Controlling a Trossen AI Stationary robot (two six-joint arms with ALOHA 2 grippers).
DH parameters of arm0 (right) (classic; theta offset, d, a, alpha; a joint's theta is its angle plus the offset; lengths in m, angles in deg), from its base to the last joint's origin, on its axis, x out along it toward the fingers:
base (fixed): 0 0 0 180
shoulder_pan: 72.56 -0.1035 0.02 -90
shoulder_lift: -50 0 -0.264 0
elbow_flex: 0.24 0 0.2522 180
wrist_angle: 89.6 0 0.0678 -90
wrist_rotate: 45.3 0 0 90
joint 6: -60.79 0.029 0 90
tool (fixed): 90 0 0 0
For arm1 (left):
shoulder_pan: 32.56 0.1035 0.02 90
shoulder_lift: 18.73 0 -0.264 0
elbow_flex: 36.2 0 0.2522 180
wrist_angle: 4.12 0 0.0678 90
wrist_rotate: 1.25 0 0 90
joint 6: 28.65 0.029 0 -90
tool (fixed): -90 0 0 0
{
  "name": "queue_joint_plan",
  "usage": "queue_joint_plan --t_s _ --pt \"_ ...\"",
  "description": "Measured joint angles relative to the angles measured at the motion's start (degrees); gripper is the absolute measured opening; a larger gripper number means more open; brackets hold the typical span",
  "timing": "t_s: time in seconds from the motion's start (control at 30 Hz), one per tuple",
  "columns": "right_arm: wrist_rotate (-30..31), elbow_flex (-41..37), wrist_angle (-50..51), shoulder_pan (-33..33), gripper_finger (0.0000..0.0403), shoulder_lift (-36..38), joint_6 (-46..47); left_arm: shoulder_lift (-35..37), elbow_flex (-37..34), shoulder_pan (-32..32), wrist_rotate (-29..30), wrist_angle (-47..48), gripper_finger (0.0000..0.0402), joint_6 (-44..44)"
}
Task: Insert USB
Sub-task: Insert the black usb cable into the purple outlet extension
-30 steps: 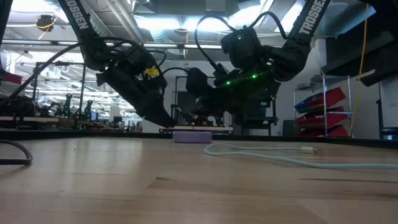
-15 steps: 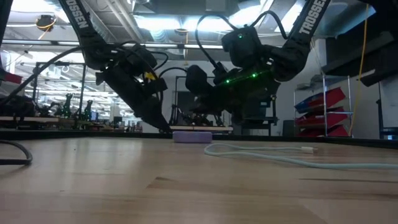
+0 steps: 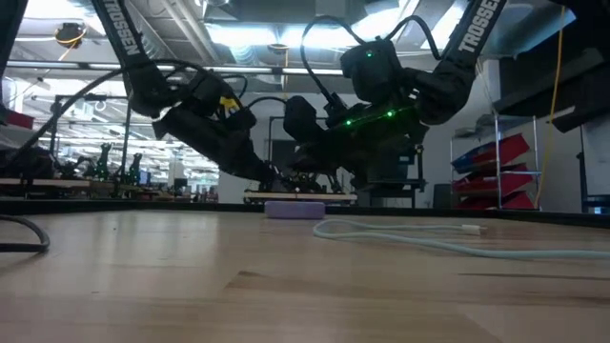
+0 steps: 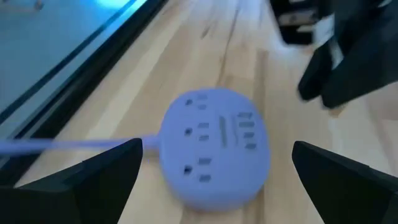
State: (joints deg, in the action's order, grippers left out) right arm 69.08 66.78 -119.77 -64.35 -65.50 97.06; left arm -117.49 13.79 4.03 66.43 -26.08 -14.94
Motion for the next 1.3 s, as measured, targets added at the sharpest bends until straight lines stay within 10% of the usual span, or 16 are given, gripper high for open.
queue_joint_plan --t_s 0.17,1.3 --pt "-0.4 0.0 -0.7 0.0 0.0008 0.0 -0.6 -4.4 0.0 -0.1 -5.5 -3.2 0.04 -1.8" --pt "1.7 0.0 -1.7 0.1 0.0008 0.0 -0.5 -8.8 0.6 -2.1 5.0 -8.0 0.04 -3.0"
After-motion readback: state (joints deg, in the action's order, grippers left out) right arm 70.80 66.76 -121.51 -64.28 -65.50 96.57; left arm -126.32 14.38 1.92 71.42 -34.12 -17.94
